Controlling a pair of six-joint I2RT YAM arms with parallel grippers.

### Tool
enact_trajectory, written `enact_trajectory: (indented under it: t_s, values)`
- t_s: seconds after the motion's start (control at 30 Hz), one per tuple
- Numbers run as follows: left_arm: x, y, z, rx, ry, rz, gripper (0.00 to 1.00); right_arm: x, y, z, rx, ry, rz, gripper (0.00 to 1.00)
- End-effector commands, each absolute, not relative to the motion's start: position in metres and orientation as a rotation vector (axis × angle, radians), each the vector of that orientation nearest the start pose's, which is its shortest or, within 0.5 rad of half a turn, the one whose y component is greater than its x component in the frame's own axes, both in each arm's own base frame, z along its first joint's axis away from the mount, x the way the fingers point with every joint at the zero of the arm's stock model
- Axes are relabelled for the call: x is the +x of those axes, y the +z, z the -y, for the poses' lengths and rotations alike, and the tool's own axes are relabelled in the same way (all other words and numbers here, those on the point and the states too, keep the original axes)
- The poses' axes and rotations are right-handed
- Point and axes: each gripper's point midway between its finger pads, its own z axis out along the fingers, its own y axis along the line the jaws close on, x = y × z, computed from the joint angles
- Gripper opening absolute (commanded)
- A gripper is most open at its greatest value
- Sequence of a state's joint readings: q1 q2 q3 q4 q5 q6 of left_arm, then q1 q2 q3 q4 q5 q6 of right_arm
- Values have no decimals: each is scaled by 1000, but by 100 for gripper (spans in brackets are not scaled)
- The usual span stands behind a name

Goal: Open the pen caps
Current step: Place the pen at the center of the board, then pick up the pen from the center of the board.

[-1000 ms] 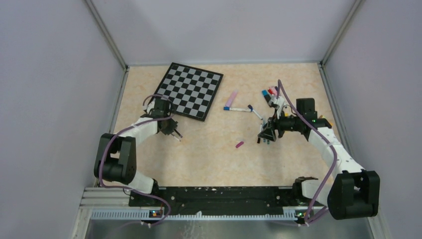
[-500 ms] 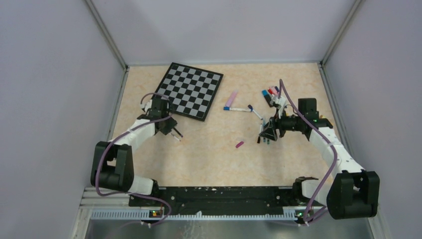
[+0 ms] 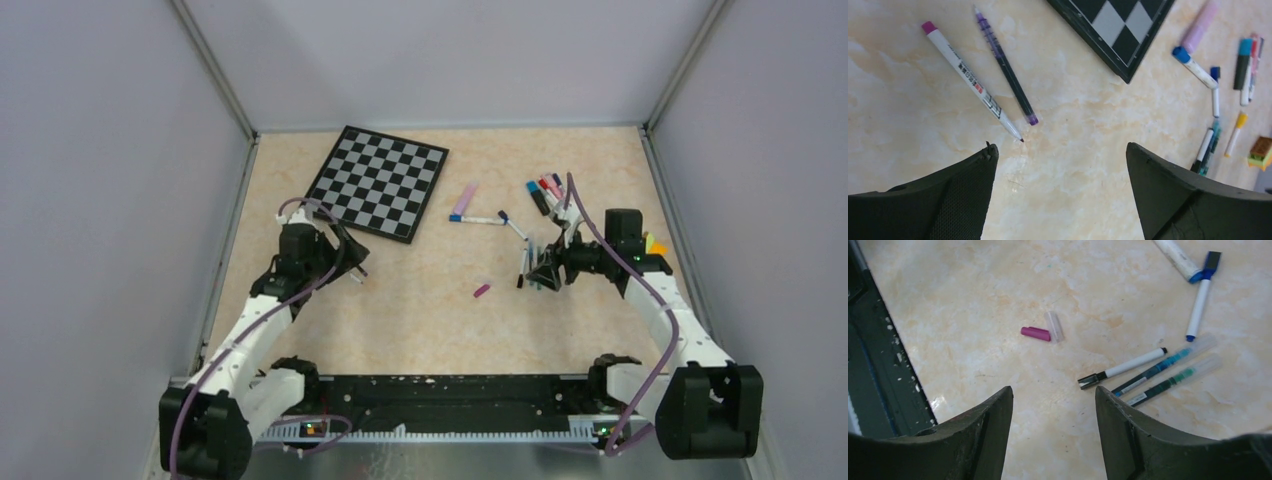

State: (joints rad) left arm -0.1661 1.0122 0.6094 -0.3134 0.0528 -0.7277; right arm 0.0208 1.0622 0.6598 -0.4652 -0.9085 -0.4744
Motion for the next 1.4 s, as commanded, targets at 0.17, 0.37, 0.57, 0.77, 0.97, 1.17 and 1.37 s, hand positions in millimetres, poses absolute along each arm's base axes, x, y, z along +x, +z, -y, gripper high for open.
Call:
enact_trajectory:
  t_s: [0.17, 0.37, 0.57, 0.77, 0.97, 1.17, 1.37]
  values:
    - [260, 151, 126, -266, -867, -2001, 99, 290, 124, -87, -536, 518, -2169, 60]
    - [246, 157, 145, -182, -1024, -1948, 99, 305, 106, -69, -314, 443, -2307, 53]
    - [243, 158, 157, -160, -1131, -1924, 99, 319, 86, -68, -273, 407, -2419, 39]
    - [242, 154, 164, -155, -1189, -1935, 99, 325, 62, -80, -322, 354, -2492, 33]
    - [241, 149, 166, -174, -1217, -1942, 99, 325, 47, -87, -350, 342, -2543, 32]
    - [240, 148, 167, -180, -1230, -1938, 99, 324, 36, -89, -376, 304, -2578, 32]
    - [240, 147, 167, -183, -1231, -1942, 99, 322, 32, -82, -370, 246, -2595, 30]
